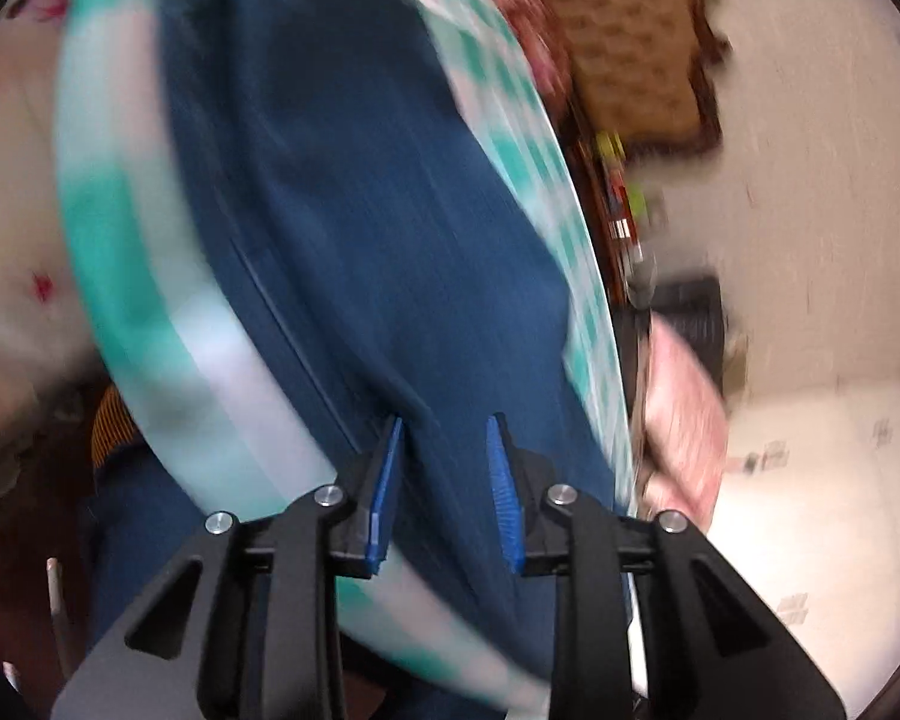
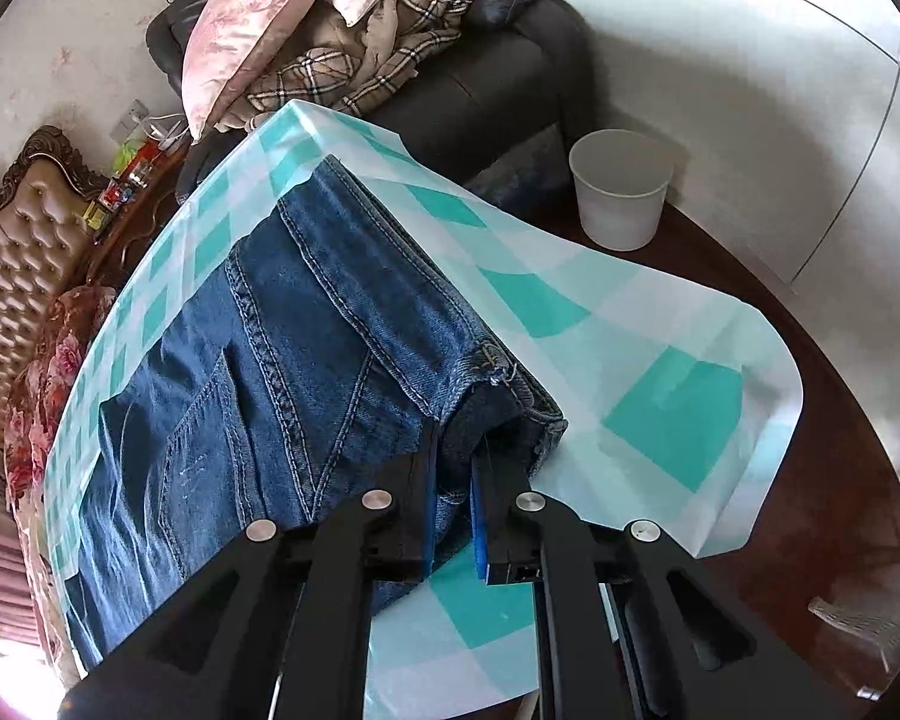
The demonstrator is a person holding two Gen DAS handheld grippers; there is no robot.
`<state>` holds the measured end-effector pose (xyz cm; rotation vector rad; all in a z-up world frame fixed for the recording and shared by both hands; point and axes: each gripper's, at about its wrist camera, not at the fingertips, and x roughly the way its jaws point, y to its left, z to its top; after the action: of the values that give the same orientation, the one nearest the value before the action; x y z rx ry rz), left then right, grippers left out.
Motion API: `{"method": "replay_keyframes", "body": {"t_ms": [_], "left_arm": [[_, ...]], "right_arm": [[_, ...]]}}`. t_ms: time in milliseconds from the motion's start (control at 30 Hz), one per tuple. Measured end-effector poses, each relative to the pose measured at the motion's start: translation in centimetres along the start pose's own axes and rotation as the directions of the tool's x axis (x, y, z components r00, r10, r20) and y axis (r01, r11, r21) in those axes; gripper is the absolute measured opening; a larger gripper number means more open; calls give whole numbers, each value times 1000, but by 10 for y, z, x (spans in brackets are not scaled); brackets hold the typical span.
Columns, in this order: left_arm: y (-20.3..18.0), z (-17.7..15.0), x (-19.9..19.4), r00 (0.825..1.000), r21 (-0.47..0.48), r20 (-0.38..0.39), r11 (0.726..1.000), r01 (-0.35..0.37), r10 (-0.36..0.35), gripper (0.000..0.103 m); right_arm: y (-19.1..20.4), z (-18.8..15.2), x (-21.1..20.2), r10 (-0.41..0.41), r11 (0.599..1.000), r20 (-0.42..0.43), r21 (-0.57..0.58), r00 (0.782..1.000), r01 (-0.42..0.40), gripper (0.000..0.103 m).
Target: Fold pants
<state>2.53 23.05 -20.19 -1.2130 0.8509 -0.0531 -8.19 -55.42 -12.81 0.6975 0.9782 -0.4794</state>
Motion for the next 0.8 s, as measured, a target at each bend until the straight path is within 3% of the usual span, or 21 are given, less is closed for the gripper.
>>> {"method": "replay_keyframes", "body": {"t_ms": [133,267,433,500,567,667,800], "left_arm": [[15,39,-13,998,-42,56,999,-12,15,26],[21,54,-12,998,-63,50,997,-46,49,0],[12,39,-63,986,-55,153,997,-51,59,0],[20,32,-62,989,-53,126,996,-74,80,0],[31,35,-61,992,-74,117,996,-43,52,0],[28,42,-65,988,-60,153,998,6,3,27],[30,57,-46,993,-99,109,995,-33,44,27]], "right_arm": [[1,-1,-3,2,1000,6,-2,1000,-2,10],[2,1,-4,0,1000,4,-2,1000,0,10],[5,10,-41,78,997,52,7,996,-78,9],[9,13,-44,71,997,60,-14,996,-71,10],[10,15,-33,47,999,36,-19,998,-47,10],[14,11,-29,27,999,31,-35,999,-25,10],[10,9,-28,29,999,26,-24,999,-29,10]]}}
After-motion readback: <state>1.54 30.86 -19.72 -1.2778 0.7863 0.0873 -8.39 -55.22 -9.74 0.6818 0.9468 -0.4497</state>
